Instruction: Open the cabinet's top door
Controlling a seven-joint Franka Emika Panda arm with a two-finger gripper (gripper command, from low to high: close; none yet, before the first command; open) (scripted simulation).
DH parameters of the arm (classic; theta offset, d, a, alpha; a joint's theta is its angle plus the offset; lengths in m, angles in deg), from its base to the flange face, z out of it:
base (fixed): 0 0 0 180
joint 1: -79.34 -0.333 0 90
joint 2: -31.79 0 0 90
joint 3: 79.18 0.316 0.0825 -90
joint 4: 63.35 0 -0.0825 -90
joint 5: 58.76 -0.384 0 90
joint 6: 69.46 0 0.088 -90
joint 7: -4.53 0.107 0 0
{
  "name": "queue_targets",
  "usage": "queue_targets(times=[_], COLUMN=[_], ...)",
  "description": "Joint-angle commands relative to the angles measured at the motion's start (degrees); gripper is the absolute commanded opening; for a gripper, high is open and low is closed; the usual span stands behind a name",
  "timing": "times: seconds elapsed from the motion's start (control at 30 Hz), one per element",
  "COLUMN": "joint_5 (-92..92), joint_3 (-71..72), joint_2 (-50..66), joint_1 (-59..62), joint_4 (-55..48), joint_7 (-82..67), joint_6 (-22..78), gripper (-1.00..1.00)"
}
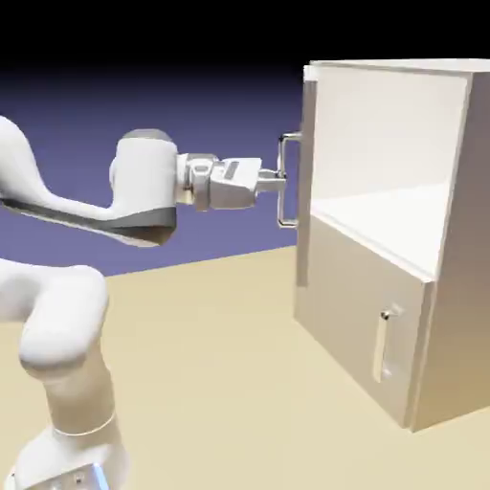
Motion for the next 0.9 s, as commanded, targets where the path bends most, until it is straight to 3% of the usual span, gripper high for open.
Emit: queue_targets(times=[0.0,0.2,0.47,0.87], joint_5=[-2.57,-17.52,-36.84,-59.13], joint_3=[0.50,4.45,15.59,38.46], joint_2=[-0.99,-6.76,-11.88,-7.97], joint_1=[-0.41,-5.31,-15.34,-16.70], joint_4=[0.69,4.17,4.79,-9.05], joint_7=[-1.94,-12.71,-21.54,-24.16], joint_6=[0.76,8.39,26.88,56.78], gripper=[-1.00,-1.00,-1.00,-1.00])
